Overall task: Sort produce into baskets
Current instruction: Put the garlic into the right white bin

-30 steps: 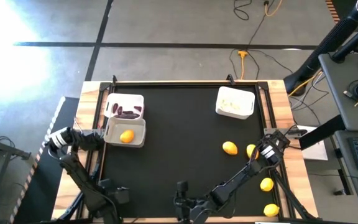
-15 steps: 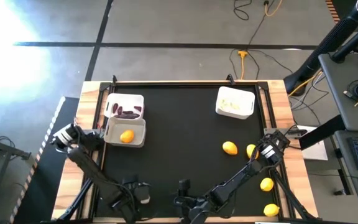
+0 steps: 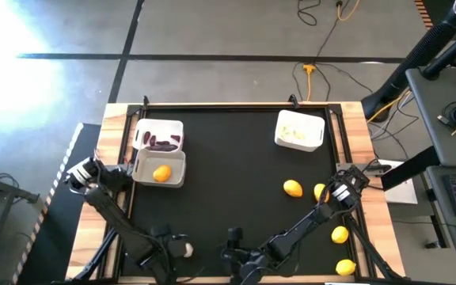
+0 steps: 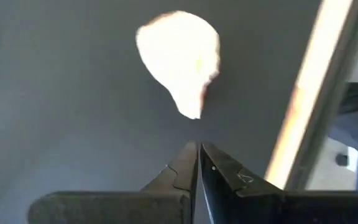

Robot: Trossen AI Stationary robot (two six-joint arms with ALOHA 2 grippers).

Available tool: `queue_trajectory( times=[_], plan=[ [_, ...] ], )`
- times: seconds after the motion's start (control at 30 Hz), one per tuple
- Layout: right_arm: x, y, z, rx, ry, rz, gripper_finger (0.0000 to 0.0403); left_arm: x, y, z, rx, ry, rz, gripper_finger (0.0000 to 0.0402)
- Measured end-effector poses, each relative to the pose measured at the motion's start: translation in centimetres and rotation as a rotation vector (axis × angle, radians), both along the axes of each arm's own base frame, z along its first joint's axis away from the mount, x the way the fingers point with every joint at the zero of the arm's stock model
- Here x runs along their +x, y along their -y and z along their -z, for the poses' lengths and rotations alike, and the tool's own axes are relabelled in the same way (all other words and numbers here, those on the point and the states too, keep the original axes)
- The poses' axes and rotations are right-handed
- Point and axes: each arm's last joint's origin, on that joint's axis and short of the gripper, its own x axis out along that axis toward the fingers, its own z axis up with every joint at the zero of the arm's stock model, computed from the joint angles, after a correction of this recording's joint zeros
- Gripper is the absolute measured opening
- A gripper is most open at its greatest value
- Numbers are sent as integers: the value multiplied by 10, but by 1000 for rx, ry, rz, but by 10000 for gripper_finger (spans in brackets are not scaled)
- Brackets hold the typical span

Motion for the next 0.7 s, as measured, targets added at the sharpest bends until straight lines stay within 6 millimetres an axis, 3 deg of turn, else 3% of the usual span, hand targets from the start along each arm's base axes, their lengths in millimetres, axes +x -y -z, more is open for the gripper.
queue_trajectory(
  times=[0.1,0.27,0.47,0.7],
  plan=[
    [1,2,0,16,1,12,226,-3,8,7,-43,25,-3,3],
    [3,4,0,28,-1,24,226,2,14,35,-70,59,14,3],
    [4,5,0,66,7,44,226,21,4,55,36,92,66,3],
    [4,6,1,51,1,40,226,56,-16,54,218,286,115,3]
  ],
)
